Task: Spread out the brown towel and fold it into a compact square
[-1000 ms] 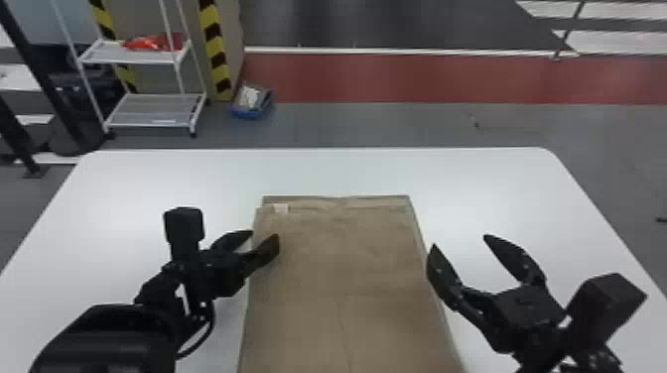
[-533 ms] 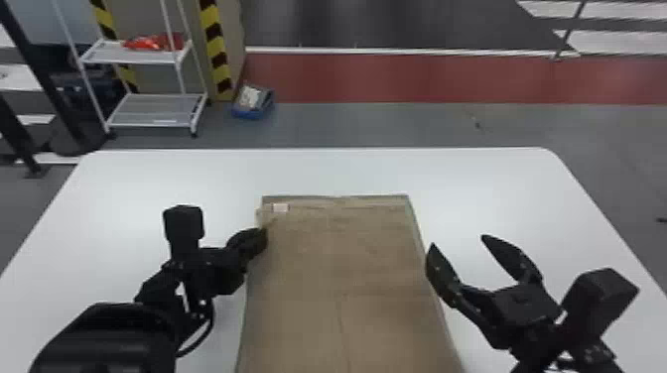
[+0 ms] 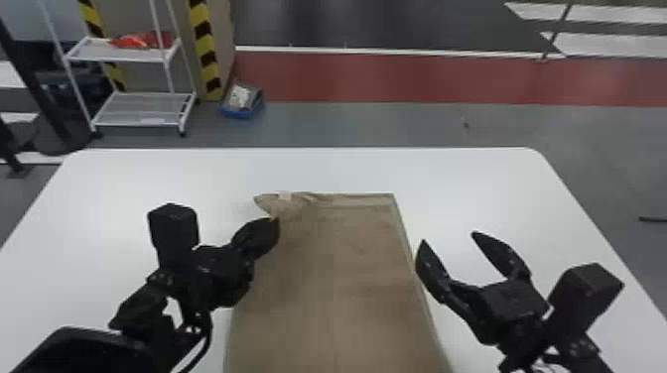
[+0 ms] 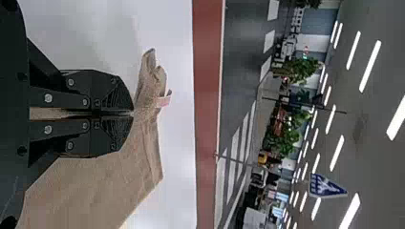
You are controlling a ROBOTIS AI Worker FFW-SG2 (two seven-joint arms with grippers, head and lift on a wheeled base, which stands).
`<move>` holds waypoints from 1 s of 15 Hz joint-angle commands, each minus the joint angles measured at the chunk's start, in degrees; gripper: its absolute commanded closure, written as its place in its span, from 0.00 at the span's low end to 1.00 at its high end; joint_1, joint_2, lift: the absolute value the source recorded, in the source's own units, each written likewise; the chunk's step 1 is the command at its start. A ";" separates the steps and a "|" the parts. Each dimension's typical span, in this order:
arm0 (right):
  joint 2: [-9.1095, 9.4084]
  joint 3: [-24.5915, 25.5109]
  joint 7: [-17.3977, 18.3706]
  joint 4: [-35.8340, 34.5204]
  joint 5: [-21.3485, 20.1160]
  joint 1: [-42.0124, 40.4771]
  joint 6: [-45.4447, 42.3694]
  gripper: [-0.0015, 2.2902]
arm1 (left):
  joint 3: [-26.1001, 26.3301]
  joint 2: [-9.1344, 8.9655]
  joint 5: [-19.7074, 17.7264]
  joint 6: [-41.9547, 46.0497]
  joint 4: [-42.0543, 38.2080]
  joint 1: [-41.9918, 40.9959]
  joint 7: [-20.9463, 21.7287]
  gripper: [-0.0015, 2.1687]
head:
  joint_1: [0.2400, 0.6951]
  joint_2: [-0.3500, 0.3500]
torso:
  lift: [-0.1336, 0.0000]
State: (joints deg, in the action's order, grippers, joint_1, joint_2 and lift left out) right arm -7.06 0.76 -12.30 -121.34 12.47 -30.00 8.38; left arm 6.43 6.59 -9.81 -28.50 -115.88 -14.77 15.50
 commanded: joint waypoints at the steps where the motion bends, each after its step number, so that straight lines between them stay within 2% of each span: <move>1: -0.05 1.52 0.61 -0.04 0.97 -0.50 -1.04 0.04 | 3.15 0.18 4.09 -0.29 -4.97 -3.25 0.23 0.50 | 1.00 0.36 | 0.10; 3: -0.14 3.63 1.40 -0.04 2.73 -0.94 -1.21 0.04 | 6.49 0.97 5.76 -0.29 -7.08 -5.98 0.85 0.50 | 1.00 0.31 | 0.10; 5: -0.14 5.13 4.56 -0.04 4.75 -1.21 -0.51 0.04 | 10.62 1.93 8.22 -0.29 -7.17 -7.03 0.93 0.49 | 1.00 0.24 | 0.10; 6: -0.14 5.48 5.79 -0.04 5.10 -1.29 -0.16 0.04 | 11.94 2.02 9.19 -0.47 -6.56 -7.47 0.76 0.35 | 1.00 0.19 | 0.10; 7: -0.14 5.65 6.23 -0.04 5.10 -1.29 0.02 0.04 | 12.81 2.02 9.89 -0.47 -5.68 -7.82 0.93 0.23 | 1.00 0.10 | 0.10; 9: -0.14 5.65 7.38 0.40 5.19 -1.29 0.37 0.04 | 14.31 2.29 9.98 -0.47 -4.36 -8.88 1.29 0.08 | 1.00 0.04 | 0.10; 12: -0.14 5.65 7.55 0.67 5.89 -1.29 0.37 0.04 | 14.22 3.34 9.98 -0.29 -4.62 -9.93 1.11 0.07 | 1.00 0.00 | 0.10; 15: -0.05 5.56 7.38 0.75 5.98 -1.29 0.90 0.04 | 7.98 3.25 8.40 1.99 -7.08 -12.13 0.85 0.07 | 1.00 0.00 | 0.10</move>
State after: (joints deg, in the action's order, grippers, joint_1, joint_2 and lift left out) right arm -7.20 6.40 -4.83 -120.65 18.42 -31.29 8.94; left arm 17.46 9.90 -0.40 -27.66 -121.78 -25.88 16.40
